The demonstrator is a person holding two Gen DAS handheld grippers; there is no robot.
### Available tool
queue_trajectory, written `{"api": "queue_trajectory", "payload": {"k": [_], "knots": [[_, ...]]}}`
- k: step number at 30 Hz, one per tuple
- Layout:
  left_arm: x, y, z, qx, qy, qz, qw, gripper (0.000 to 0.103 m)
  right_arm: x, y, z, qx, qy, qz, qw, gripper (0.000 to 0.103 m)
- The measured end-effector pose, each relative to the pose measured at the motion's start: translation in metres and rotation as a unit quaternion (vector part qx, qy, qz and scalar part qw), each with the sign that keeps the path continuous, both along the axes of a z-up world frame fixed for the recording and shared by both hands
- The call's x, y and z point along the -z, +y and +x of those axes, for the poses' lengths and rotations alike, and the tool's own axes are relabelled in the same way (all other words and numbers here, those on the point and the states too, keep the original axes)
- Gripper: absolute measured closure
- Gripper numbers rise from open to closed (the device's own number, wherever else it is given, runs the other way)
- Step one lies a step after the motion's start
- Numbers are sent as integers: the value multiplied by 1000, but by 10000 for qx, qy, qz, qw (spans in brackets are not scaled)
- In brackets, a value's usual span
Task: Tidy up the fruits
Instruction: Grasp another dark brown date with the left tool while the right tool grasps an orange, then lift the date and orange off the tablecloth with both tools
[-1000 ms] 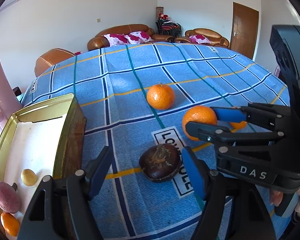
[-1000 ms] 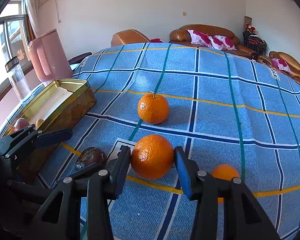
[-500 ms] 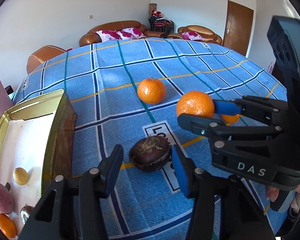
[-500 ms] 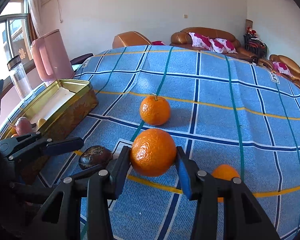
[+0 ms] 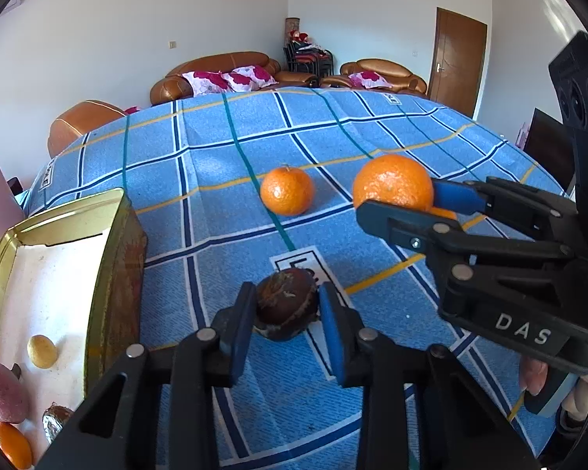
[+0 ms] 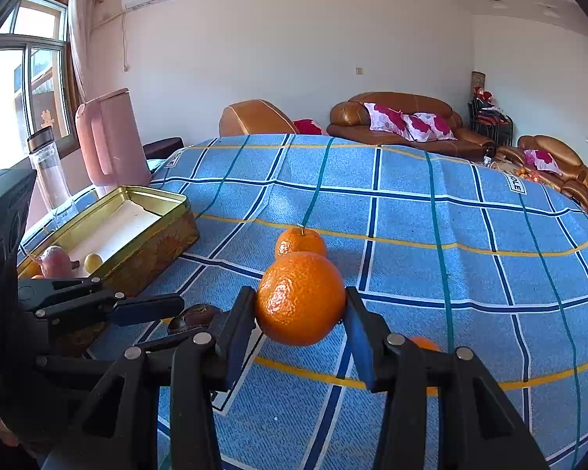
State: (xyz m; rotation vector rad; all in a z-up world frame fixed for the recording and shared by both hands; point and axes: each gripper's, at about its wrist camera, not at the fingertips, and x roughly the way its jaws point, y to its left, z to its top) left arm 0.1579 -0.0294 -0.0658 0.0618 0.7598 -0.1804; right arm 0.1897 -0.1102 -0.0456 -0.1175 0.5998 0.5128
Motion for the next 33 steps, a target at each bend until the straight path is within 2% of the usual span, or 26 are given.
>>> {"api": "queue_trajectory", "payload": {"k": [6, 9, 11, 12, 16, 23, 28, 31, 33], "knots": [[0, -1, 1, 19, 19, 25, 10000, 68, 0, 1, 0, -11, -33, 27, 10000, 56], [3, -1, 5, -25, 128, 42, 9999, 62, -1, 0, -1, -7, -44, 23, 10000, 56], [6, 1, 8, -84, 241, 50, 9997, 53, -1, 0, -2, -12, -66, 15, 10000, 56], [7, 2, 10, -92, 284, 18, 9996, 53, -1, 1, -2, -15, -75, 9, 10000, 56], [8, -1, 9, -45, 270, 61, 9996, 59, -1, 0, -3, -14, -97, 24, 9999, 56], [-1, 0, -1, -65, -60, 65, 9999, 74, -3, -3, -8, -3, -230, 92, 9997, 56], [-1, -2, -1, -7, -71, 96, 9999, 75, -5, -2, -9, -15, -276, 85, 9996, 56], [1, -3, 1, -45, -14, 149, 9999, 68, -5, -2, -10, -17, -267, 92, 9996, 56], [4, -2, 5, -120, 97, 191, 9997, 53, -5, -2, -11, -17, -272, 92, 9996, 56]]}}
